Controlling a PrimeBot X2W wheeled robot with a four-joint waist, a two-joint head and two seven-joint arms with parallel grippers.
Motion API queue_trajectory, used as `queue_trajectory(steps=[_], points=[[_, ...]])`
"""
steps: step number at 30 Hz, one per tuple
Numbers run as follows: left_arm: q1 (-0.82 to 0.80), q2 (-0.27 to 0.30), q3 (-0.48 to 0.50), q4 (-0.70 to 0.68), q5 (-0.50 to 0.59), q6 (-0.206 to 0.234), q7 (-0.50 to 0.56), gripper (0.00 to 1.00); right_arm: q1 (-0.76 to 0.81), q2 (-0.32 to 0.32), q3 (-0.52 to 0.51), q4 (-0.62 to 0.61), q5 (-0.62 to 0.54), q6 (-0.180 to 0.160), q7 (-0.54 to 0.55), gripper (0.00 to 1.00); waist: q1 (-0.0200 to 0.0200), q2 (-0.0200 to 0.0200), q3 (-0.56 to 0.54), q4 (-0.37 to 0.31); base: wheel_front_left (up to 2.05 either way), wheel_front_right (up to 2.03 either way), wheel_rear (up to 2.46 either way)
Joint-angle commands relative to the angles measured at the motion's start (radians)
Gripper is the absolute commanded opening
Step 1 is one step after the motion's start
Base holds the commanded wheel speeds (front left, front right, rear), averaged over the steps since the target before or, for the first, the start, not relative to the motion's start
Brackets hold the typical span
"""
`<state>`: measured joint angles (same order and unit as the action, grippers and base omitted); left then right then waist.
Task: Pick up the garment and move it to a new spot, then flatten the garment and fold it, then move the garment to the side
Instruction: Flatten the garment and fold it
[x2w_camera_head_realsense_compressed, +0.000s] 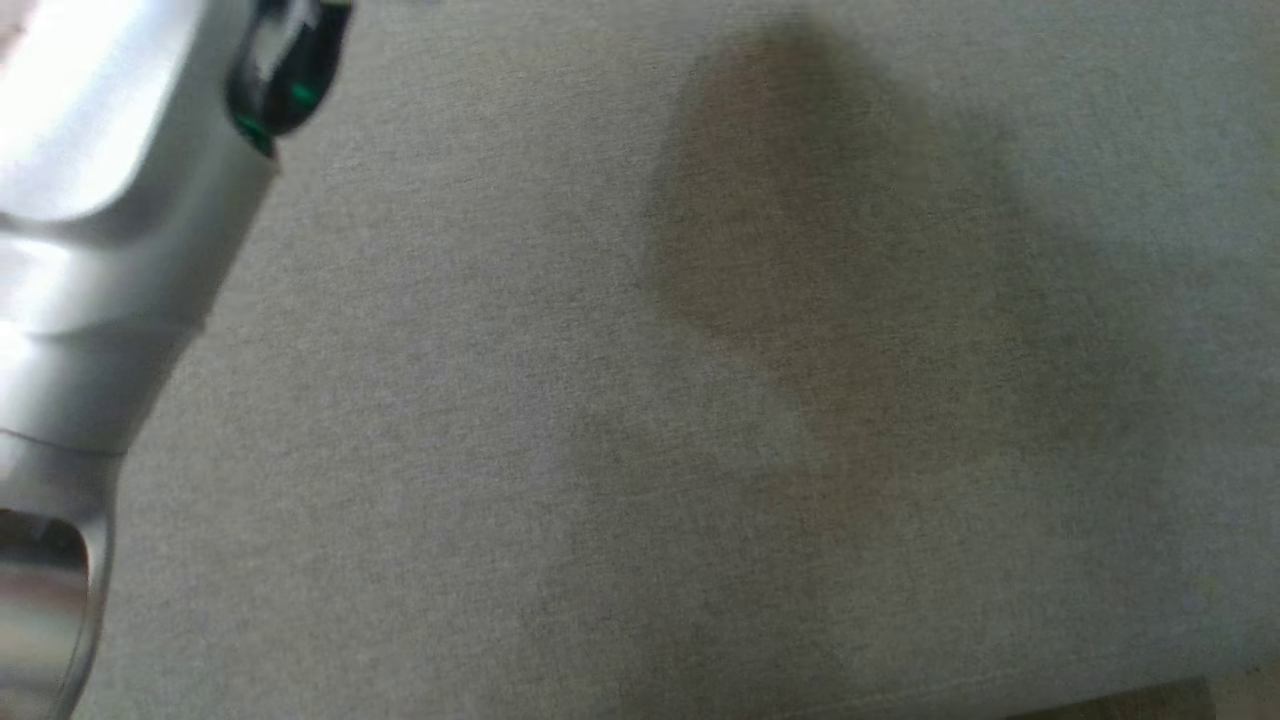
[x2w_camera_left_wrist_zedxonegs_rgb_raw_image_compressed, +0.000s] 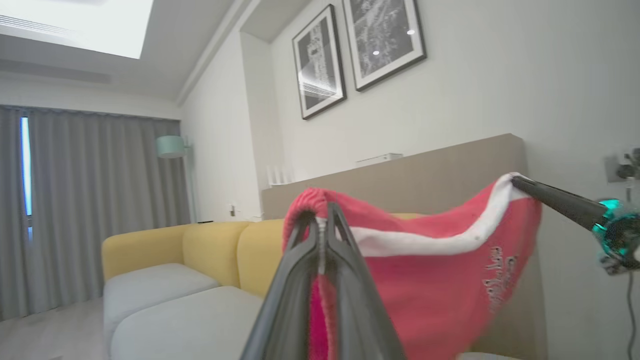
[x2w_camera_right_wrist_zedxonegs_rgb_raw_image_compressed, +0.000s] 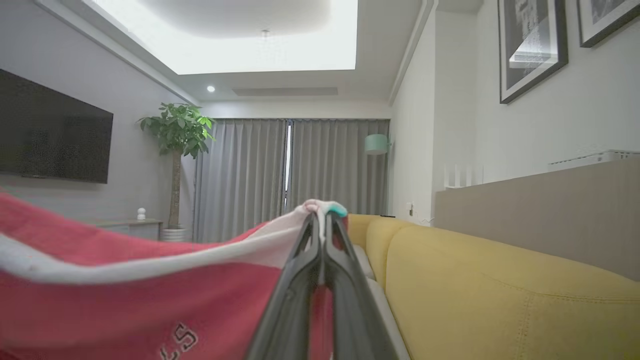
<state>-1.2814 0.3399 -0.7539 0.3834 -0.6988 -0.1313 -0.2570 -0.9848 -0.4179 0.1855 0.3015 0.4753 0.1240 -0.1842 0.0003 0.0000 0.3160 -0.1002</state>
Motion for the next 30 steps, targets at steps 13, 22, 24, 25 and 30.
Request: queue_trajectory(steps=[13, 22, 24, 25, 30], points=[[0.586, 0.136, -0.191, -0.236, -0.157, 0.001, -0.005, 0.0, 0.583, 0.014, -0.076, -0.056, 0.092, 0.007, 0.002, 0.0, -0.0003, 0.0, -0.088, -0.027, 0.0, 0.0, 0.0], [0.892, 0.131, -0.267, -0.24, -0.147, 0.015, -0.005, 0.0, 0.975, 0.033, -0.201, -0.178, 0.125, 0.007, 0.056, 0.0, -0.0003, 0.0, -0.137, -0.02, 0.0, 0.0, 0.0], [0.939, 0.132, -0.284, -0.258, -0.155, 0.022, -0.004, 0.0, 1.054, 0.038, -0.243, -0.234, 0.129, 0.007, 0.076, 0.0, -0.0003, 0.0, -0.151, -0.011, 0.0, 0.0, 0.0], [0.958, 0.136, -0.294, -0.271, -0.158, 0.026, 0.001, 0.0, 1.089, 0.042, -0.267, -0.264, 0.131, 0.007, 0.087, 0.0, -0.0003, 0.0, -0.158, -0.007, 0.0, 0.0, 0.0], [1.003, 0.158, -0.311, -0.359, -0.196, 0.038, 0.041, 0.0, 1.192, 0.065, -0.378, -0.419, 0.102, 0.007, 0.163, 0.0, -0.0003, 0.0, -0.171, 0.022, 0.0, 0.0, 0.0]])
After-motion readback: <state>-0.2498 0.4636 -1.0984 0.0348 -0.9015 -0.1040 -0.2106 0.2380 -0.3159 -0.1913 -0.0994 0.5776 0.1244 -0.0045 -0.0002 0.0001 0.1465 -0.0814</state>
